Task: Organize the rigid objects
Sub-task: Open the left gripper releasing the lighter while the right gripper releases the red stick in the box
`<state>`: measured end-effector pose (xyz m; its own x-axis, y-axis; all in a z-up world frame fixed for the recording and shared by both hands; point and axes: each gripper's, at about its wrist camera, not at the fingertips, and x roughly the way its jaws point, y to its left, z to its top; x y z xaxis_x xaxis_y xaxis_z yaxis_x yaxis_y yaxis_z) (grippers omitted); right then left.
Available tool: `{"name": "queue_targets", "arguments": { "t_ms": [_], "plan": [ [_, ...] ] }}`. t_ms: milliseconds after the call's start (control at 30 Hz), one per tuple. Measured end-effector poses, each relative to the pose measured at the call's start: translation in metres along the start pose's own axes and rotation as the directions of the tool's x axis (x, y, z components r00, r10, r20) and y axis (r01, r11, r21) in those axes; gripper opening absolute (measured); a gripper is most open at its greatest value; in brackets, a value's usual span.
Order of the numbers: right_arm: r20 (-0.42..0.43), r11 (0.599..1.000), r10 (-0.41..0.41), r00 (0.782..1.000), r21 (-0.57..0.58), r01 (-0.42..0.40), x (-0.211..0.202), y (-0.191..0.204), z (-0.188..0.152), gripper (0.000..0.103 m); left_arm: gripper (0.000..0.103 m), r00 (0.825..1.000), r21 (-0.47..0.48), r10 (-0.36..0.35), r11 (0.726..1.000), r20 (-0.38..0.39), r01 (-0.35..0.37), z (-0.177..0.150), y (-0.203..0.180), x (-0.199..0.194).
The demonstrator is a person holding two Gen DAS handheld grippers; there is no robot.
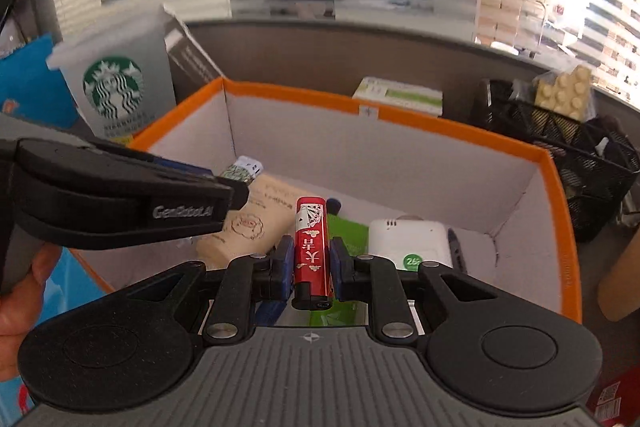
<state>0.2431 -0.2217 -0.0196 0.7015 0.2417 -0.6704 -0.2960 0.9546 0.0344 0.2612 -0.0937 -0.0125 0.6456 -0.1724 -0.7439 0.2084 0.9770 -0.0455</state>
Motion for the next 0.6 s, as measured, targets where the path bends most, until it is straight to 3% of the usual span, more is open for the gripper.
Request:
{"name": "queue_targets", "arguments": {
  "t_ms": [133,300,367,433,500,600],
  "plan": [
    [-0.053,1.000,0.001,0.999,-0.017,-0.002,0.015,0.002,0.000,0.018,0.021,1.000,0.014,0.011,1.000,-0.020,-0.010,0.001,-0.002,0.009],
    [-0.060,1.000,0.011,0.998,-0.003,-0.012,0.017,-0.001,0.000,0.020,0.022,1.000,0.017,0.013,1.000,-0.017,-0.012,0.000,-0.001,0.009],
    [-0.052,1.000,0.008,0.999,-0.001,-0.008,0.016,0.000,0.000,0.031,0.023,1.000,0.028,0.013,1.000,-0.004,-0.013,0.001,-0.002,0.006],
    [-0.037,1.000,0.003,0.999,0.003,-0.003,0.012,0.000,0.000,0.036,0.025,1.000,0.046,0.018,0.999,0.021,-0.019,-0.001,-0.004,-0.003],
    [-0.024,1.000,0.005,1.000,0.009,-0.005,0.007,0.000,0.000,0.039,0.041,0.999,0.047,0.017,0.999,0.046,-0.019,-0.003,-0.003,-0.015],
    [0.016,1.000,0.005,1.000,0.017,-0.005,-0.009,0.000,-0.002,0.052,0.068,0.994,0.040,0.013,0.999,0.109,-0.017,-0.009,-0.001,-0.039]
  ]
}}
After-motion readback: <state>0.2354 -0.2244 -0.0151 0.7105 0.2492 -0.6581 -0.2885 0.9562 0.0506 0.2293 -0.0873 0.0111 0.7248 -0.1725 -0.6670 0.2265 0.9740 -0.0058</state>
